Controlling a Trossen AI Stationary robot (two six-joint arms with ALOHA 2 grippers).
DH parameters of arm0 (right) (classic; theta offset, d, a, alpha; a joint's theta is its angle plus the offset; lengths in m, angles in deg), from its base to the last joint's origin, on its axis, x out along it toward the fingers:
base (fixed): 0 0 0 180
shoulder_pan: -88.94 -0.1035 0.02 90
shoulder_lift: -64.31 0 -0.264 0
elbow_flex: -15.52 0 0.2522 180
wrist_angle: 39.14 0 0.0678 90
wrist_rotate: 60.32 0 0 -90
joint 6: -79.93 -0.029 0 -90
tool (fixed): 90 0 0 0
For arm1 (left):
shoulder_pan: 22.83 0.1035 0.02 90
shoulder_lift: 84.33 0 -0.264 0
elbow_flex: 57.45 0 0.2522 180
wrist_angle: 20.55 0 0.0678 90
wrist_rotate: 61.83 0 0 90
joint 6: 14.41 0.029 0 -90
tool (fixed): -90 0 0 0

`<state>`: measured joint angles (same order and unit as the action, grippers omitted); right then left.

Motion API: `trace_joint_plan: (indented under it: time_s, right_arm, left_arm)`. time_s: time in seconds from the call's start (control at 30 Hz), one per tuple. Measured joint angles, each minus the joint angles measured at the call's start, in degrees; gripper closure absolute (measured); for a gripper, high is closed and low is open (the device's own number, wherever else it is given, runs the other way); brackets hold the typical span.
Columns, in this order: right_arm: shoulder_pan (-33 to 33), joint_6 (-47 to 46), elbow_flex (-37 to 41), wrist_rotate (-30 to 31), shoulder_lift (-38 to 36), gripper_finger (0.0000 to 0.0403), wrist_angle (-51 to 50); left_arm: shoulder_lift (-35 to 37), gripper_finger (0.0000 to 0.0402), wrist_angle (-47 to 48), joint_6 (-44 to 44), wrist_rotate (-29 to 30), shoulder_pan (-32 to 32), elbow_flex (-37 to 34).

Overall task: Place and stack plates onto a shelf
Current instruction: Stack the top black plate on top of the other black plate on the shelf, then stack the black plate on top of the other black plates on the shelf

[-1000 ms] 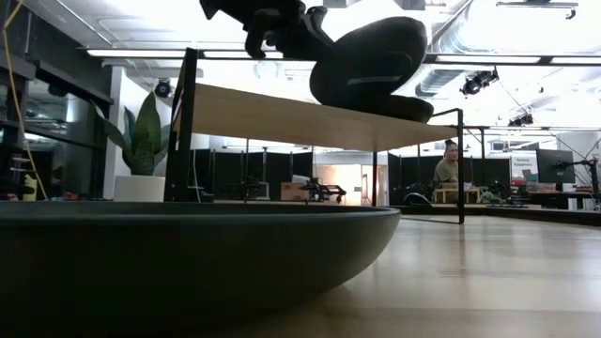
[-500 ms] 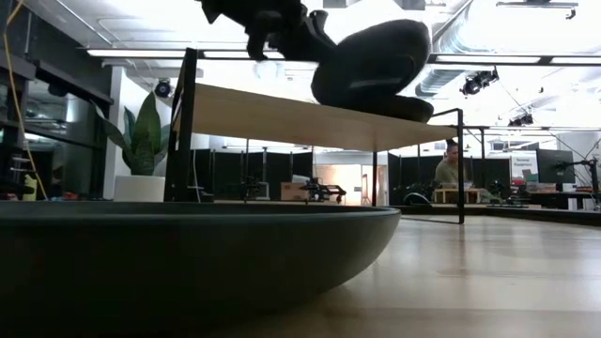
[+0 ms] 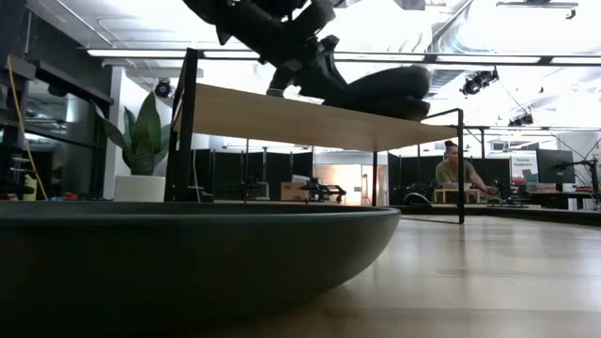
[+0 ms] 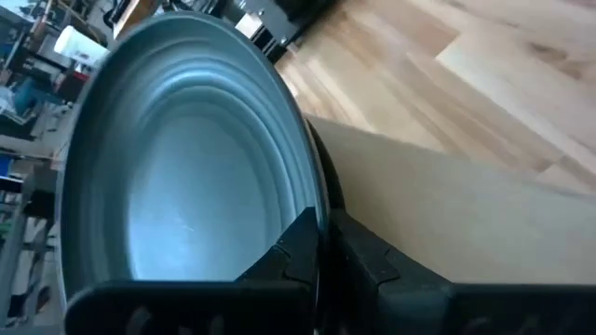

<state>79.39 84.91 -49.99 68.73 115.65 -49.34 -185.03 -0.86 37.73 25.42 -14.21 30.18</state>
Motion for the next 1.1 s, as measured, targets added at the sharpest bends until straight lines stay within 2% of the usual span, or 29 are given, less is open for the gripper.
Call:
trace_joint_plan:
  time_s: [0.47,0.7,0.9,1.1]
  right_arm:
    - [0.00,-1.52,0.00,0.00,0.00,0.0355,-0.05]
    - [0.00,-2.14,0.00,0.00,0.00,0.0355,-0.05]
    - [0.02,-2.10,0.00,0.00,0.00,0.0355,0.13]
    - [0.00,-2.95,0.00,-0.04,0.00,0.0355,-0.23]
  left_arm:
    - [0.75,0.0366,0.43,-0.50,0.86,-0.44,0.55]
    - [3.91,0.0305,1.19,-1.54,6.12,-1.45,0.56]
    - [8.69,0.0249,6.20,-5.26,6.61,-1.62,0.61]
    - [14.49,0.0232,11.11,-10.23,7.64,-1.60,0.63]
